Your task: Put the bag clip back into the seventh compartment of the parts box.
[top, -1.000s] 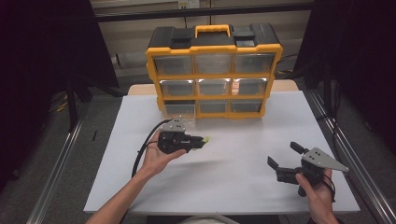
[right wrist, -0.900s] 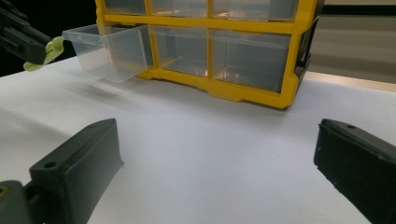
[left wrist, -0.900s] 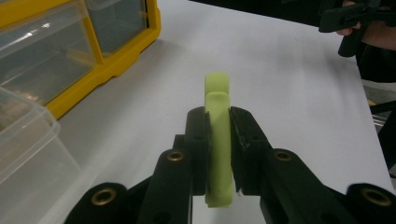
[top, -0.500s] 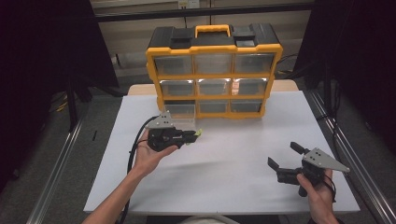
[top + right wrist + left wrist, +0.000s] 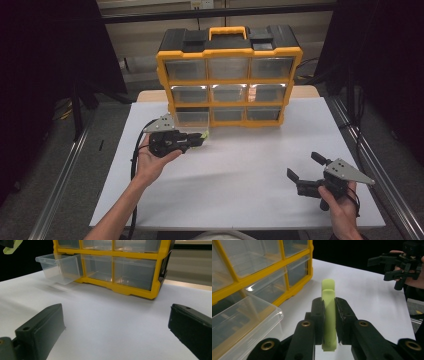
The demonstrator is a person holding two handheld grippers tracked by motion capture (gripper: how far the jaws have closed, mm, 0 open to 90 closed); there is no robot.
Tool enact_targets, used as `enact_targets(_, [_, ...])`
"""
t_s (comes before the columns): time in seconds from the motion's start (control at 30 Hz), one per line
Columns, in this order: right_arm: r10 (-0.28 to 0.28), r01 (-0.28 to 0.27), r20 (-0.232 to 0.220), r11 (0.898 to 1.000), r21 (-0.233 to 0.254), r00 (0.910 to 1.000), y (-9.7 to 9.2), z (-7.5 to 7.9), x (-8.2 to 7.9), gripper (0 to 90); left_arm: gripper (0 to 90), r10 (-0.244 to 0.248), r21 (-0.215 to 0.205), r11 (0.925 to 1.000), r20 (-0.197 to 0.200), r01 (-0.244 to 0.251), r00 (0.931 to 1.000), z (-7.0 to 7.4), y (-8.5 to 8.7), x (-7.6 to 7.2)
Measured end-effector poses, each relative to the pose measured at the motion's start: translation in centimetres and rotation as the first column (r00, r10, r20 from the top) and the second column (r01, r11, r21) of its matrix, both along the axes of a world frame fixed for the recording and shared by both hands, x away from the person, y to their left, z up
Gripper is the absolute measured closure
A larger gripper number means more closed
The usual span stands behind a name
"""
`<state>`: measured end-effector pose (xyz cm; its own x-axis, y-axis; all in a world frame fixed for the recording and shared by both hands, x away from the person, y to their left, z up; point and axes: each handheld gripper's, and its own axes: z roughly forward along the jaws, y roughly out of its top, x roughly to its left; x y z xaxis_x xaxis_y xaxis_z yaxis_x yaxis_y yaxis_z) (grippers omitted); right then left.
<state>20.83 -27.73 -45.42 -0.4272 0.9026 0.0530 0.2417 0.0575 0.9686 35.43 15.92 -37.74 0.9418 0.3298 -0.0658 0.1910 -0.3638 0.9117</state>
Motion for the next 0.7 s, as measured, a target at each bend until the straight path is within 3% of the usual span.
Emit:
enact_targets(0.07, [-0.002,0.002,0.001,1.0,-0.002,1.0,0.0,0.0,0.0,0.0,78.5,-0.009,-0.026,0.9996,-0.01,0.009,0.9999,0.2,0.2,0.1])
enact_targets(0.17, [0.0,0.0,0.001,1.0,-0.002,1.0,0.0,0.0,0.0,0.0,78.5,0.0,-0.005,1.0,-0.007,0.0,1.0,0.5,0.4,0.1])
enact_targets(0.2, [-0.001,0.001,0.001,1.0,-0.002,1.0,0.0,0.0,0.0,0.0,78.5,-0.005,-0.027,0.9996,-0.015,0.005,0.9999,0.5,0.5,0.1])
enact_targets(0.43, [0.0,0.0,-0.002,1.0,0.001,1.0,0.0,0.0,0.0,0.0,78.5,0.019,-0.007,0.9998,-0.005,-0.019,0.9998,0.9,1.4,0.5])
enact_targets(0.5, [-0.001,0.001,0.0,1.0,0.0,1.0,0.0,0.0,0.0,0.0,78.5,0.033,0.019,0.9993,0.003,-0.033,0.9994,1.1,1.6,0.5])
enact_targets(0.6, [0.0,0.0,0.001,1.0,-0.003,1.0,0.0,0.0,0.0,0.0,78.5,0.039,0.002,0.9993,0.003,-0.039,0.9993,1.3,1.8,0.6])
enact_targets(0.7, [0.002,-0.002,0.0,1.0,-0.003,1.0,0.0,0.0,0.0,0.0,78.5,0.058,0.019,0.9981,0.015,-0.059,0.9982,1.7,2.2,0.6])
